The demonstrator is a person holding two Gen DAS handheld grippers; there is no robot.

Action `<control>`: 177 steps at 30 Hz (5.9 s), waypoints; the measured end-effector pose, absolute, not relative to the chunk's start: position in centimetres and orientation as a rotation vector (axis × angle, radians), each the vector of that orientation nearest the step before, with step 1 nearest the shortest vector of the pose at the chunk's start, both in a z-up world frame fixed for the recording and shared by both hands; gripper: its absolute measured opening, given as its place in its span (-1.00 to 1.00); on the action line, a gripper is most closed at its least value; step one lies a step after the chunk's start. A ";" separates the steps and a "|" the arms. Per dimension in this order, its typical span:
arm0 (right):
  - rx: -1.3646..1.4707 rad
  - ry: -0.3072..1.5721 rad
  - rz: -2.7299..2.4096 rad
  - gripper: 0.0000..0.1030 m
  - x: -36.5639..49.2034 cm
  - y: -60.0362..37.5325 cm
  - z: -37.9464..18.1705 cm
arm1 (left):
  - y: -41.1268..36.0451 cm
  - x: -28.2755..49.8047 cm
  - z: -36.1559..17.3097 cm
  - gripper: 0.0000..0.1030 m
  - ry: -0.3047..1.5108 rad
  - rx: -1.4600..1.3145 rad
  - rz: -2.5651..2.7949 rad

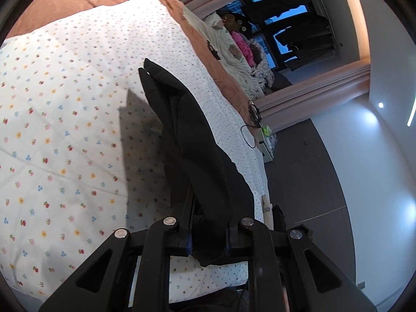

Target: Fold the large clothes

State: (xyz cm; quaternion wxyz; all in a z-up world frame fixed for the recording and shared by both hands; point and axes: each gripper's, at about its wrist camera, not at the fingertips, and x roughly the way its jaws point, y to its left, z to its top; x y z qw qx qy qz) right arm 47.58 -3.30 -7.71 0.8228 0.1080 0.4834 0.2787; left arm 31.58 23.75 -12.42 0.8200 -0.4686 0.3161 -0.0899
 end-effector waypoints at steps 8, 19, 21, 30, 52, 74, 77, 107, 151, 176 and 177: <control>0.204 1.083 0.592 -0.58 45.6 -5.7 -8.1 | 21.6 32.8 -9.6 -0.66 0.660 -0.937 -0.244; 0.222 1.125 0.592 -0.70 47.7 -5.0 -12.2 | 15.9 35.2 -6.7 -0.66 0.685 -0.823 -0.305; 0.225 1.136 0.617 -0.70 47.6 -5.3 -11.9 | 14.9 35.8 -6.1 -0.66 0.689 -0.804 -0.318; 0.358 1.099 0.705 -0.44 49.3 -9.9 -10.7 | 9.3 39.1 -3.2 -0.66 0.722 -0.706 -0.383; 0.659 0.871 0.427 0.08 47.8 -30.0 -11.4 | -10.5 49.5 -9.4 -0.66 1.055 -0.462 -0.517; 0.714 0.897 0.475 0.50 47.0 -29.9 -9.6 | -3.9 47.2 -8.2 0.58 1.026 -0.586 -0.526; 0.718 0.915 0.470 0.50 47.6 -29.3 -9.9 | 0.1 45.8 -9.0 0.58 1.018 -0.583 -0.434; 0.730 0.947 0.337 -0.73 48.4 -34.9 -14.2 | 2.3 43.3 -19.2 -0.02 1.167 -0.574 -0.267; 0.601 1.000 0.457 0.59 41.9 -34.9 -10.6 | 4.7 36.8 -18.6 -0.18 1.275 -0.571 -0.356; 0.758 1.078 0.671 0.61 59.7 -31.7 -16.1 | 8.2 50.9 -20.5 0.52 1.138 -0.690 -0.290; 0.759 1.078 0.676 0.61 60.1 -31.5 -16.2 | 8.2 51.3 -20.7 0.52 1.138 -0.692 -0.284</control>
